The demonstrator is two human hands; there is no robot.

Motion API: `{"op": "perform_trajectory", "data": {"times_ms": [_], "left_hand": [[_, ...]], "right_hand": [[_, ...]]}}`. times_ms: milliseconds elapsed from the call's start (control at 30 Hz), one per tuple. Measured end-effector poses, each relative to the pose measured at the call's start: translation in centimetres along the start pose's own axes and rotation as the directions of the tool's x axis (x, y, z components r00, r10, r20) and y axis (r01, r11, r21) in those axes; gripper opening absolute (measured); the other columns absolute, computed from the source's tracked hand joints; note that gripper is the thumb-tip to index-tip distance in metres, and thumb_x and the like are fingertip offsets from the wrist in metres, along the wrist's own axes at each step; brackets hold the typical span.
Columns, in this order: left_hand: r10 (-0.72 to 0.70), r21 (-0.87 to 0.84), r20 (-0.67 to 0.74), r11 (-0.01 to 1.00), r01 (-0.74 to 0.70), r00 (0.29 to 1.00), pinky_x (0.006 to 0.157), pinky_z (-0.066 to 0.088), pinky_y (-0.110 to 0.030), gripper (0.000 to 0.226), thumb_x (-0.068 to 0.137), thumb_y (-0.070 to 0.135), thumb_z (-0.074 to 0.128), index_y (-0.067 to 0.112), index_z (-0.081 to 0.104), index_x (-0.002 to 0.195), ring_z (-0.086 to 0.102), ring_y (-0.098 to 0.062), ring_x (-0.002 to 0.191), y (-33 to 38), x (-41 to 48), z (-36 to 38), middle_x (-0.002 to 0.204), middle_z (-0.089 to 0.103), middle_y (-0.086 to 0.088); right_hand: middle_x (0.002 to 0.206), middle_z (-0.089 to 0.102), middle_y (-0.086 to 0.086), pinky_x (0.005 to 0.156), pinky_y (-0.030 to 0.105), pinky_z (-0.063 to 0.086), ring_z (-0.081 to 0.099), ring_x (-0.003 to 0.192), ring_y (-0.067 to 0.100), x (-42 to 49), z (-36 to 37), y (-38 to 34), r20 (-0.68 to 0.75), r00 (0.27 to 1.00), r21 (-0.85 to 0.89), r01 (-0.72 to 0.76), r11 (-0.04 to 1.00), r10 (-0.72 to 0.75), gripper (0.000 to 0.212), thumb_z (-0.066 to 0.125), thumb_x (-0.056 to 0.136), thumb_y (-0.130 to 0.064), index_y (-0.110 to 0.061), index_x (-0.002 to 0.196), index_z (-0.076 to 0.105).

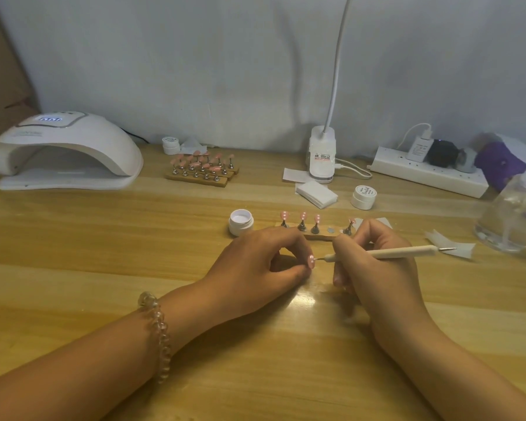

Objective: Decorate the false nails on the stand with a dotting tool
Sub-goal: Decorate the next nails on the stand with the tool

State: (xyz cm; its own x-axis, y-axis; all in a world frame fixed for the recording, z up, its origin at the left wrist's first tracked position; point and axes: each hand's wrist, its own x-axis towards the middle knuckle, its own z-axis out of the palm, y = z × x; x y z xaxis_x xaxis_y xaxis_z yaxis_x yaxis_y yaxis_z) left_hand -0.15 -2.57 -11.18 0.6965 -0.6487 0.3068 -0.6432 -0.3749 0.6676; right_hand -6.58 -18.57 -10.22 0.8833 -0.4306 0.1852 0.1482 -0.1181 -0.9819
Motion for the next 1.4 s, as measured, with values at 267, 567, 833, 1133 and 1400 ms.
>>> {"op": "perform_trajectory", "data": {"times_ms": [267,567,833,1133,1400], "left_hand": [[-0.029,0.096,-0.106,0.995,0.039,0.994,0.062,0.034,-0.021,0.006,0.084,0.028,0.074,0.032,0.070,0.087,0.052,0.006,0.072,0.0,-0.1,0.4,0.088,0.066,0.022],[-0.037,0.272,-0.176,0.959,0.085,0.984,0.061,0.029,-0.015,0.011,0.084,0.048,0.069,0.039,0.071,0.091,0.047,0.016,0.073,0.0,-0.4,0.4,0.097,0.065,0.022],[-0.012,0.423,-0.216,0.900,0.105,0.976,0.057,0.032,-0.020,0.032,0.075,0.066,0.052,0.039,0.049,0.092,0.048,-0.001,0.070,-0.3,-0.7,-1.4,0.095,0.054,0.020],[-0.323,0.348,-0.326,0.833,0.430,0.889,0.069,0.037,-0.026,0.040,0.075,0.061,0.068,0.037,0.054,0.104,0.054,-0.005,0.095,-3.7,-0.4,-4.0,0.104,0.051,0.020],[-0.024,0.424,-0.113,0.903,0.070,0.993,0.053,0.028,-0.021,0.037,0.066,0.059,0.058,0.037,0.039,0.089,0.049,-0.007,0.070,-1.3,-1.2,-2.8,0.087,0.047,0.015]], "right_hand": [[0.041,0.050,0.005,0.035,0.016,0.031,0.039,0.034,0.007,0.2,-0.2,-0.1,-0.096,0.994,0.166,-0.037,0.985,0.054,0.030,0.057,0.085,-0.004,-0.015,0.062,0.042],[0.041,0.048,0.005,0.035,0.015,0.029,0.038,0.034,0.007,0.3,-0.2,0.0,-0.063,0.995,0.170,-0.063,0.983,0.075,0.034,0.061,0.093,-0.014,-0.014,0.064,0.043],[0.043,0.046,-0.001,0.037,0.014,0.031,0.038,0.037,0.005,0.2,-0.4,-0.3,-0.055,0.997,0.110,-0.046,0.993,0.052,0.035,0.062,0.093,-0.032,-0.004,0.075,0.051],[0.052,0.056,0.000,0.038,0.016,0.032,0.040,0.040,0.007,-0.5,-0.3,-0.7,0.000,1.000,0.100,-0.009,0.995,0.009,0.028,0.064,0.092,-0.037,-0.016,0.074,0.059],[0.055,0.065,0.008,0.037,0.019,0.033,0.043,0.041,0.014,-1.8,0.4,-0.9,0.169,0.985,0.105,-0.052,0.993,0.034,0.021,0.062,0.094,-0.016,-0.006,0.084,0.047]]}}
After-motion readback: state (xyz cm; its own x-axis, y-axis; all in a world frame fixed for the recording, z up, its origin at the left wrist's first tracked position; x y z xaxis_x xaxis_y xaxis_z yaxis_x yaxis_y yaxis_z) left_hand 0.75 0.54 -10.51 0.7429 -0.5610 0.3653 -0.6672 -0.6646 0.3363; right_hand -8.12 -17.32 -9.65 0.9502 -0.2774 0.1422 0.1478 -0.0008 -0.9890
